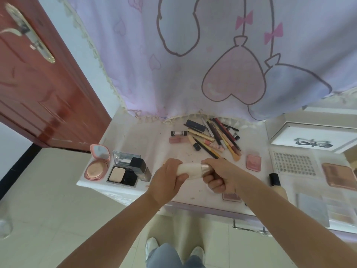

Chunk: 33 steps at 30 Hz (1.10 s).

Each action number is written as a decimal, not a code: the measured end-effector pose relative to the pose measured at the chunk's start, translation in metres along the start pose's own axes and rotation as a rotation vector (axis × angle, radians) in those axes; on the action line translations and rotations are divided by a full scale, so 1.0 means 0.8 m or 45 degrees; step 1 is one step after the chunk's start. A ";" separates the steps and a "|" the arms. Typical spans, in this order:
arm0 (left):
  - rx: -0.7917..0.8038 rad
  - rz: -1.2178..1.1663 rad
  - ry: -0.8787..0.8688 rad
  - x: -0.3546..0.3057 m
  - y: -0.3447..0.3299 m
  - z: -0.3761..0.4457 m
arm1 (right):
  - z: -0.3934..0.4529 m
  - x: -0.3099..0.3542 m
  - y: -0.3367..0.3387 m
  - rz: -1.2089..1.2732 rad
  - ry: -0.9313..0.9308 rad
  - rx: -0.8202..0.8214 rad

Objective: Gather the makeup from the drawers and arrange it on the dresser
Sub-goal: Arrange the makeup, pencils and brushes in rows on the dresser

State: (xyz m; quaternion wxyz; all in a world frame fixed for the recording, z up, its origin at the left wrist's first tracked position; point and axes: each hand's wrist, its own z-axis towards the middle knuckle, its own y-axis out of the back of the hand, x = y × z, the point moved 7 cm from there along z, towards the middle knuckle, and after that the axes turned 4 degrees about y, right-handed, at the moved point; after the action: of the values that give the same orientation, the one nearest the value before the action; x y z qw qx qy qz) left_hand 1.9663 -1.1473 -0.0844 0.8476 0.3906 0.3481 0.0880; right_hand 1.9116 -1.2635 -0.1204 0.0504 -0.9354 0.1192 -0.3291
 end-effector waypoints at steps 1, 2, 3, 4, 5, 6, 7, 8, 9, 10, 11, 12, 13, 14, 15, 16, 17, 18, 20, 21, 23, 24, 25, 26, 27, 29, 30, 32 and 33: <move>0.009 0.042 -0.022 0.000 0.004 0.001 | 0.000 -0.001 -0.004 0.017 -0.016 0.019; 0.005 0.090 -0.064 0.001 0.007 0.003 | -0.001 -0.002 -0.007 0.034 -0.035 0.044; 0.006 0.137 -0.101 0.002 0.009 0.004 | 0.000 -0.003 -0.011 0.052 -0.057 0.068; 0.006 0.169 -0.132 0.004 0.011 0.006 | 0.000 -0.004 -0.014 0.071 -0.077 0.084; 0.010 0.211 -0.152 0.006 0.012 0.007 | 0.002 -0.005 -0.016 0.087 -0.091 0.089; 0.044 0.241 -0.160 0.010 0.011 0.009 | 0.004 -0.005 -0.018 0.097 -0.096 0.087; 0.098 0.261 -0.130 0.012 0.011 0.010 | 0.006 -0.005 -0.019 0.095 -0.086 0.078; 0.139 0.252 -0.072 0.014 0.013 0.010 | 0.007 -0.003 -0.020 0.071 -0.055 0.057; 0.169 0.198 0.060 0.016 0.017 0.012 | 0.008 0.002 -0.019 0.025 0.002 0.021; 0.210 0.122 0.240 0.022 0.017 0.010 | 0.009 0.008 -0.018 -0.041 0.077 -0.020; 0.279 0.032 0.426 0.031 0.011 0.005 | 0.008 0.016 -0.017 -0.115 0.163 -0.054; 0.301 -0.079 0.555 0.037 0.006 0.003 | 0.005 0.025 -0.017 -0.212 0.265 -0.074; 0.306 -0.196 0.677 0.040 0.002 0.002 | 0.001 0.036 -0.017 -0.371 0.390 -0.098; 0.319 -0.342 0.806 0.042 -0.001 0.000 | -0.004 0.047 -0.016 -0.591 0.524 -0.142; 0.319 -0.515 0.936 0.042 -0.003 -0.003 | -0.010 0.058 -0.016 -0.826 0.662 -0.195; 0.332 -0.681 1.055 0.042 -0.007 -0.007 | -0.017 0.067 -0.018 -1.020 0.803 -0.241; 0.347 -0.808 1.133 0.040 -0.009 -0.011 | -0.024 0.073 -0.017 -1.114 0.906 -0.266; 0.360 -0.898 1.183 0.038 -0.011 -0.013 | -0.031 0.077 -0.017 -1.125 0.969 -0.270; 0.380 -1.037 1.257 0.032 -0.012 -0.017 | -0.042 0.079 -0.014 -1.065 1.043 -0.237; 0.383 -1.088 1.308 0.031 -0.013 -0.019 | -0.045 0.078 -0.012 -1.007 1.057 -0.214; 0.398 -1.148 1.392 0.031 -0.012 -0.022 | -0.048 0.076 -0.006 -0.872 1.074 -0.170; 0.418 -1.167 1.416 0.029 -0.011 -0.024 | -0.048 0.074 -0.003 -0.801 1.078 -0.152; 0.442 -1.185 1.427 0.027 -0.011 -0.026 | -0.048 0.072 -0.002 -0.708 1.068 -0.126; 0.469 -1.200 1.430 0.026 -0.011 -0.028 | -0.046 0.069 0.000 -0.601 1.044 -0.094; 0.490 -1.217 1.427 0.024 -0.011 -0.029 | -0.045 0.068 0.001 -0.497 1.021 -0.072; 0.507 -1.254 1.433 0.021 -0.010 -0.033 | -0.041 0.067 0.003 -0.365 1.006 -0.080; 0.507 -1.271 1.451 0.021 -0.009 -0.036 | -0.039 0.066 0.003 -0.355 1.007 -0.095; 0.505 -1.289 1.490 0.020 -0.008 -0.041 | -0.031 0.062 0.000 -0.409 0.962 -0.071; 0.505 -1.296 1.512 0.020 -0.007 -0.044 | -0.029 0.060 -0.003 -0.466 0.934 -0.039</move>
State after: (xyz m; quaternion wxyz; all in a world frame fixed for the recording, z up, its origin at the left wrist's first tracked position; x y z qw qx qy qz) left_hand 1.9546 -1.1233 -0.1129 0.3722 0.2154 0.8848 -0.1794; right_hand 1.9337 -1.2740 -0.0730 -0.0687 -0.7623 -0.0342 -0.6426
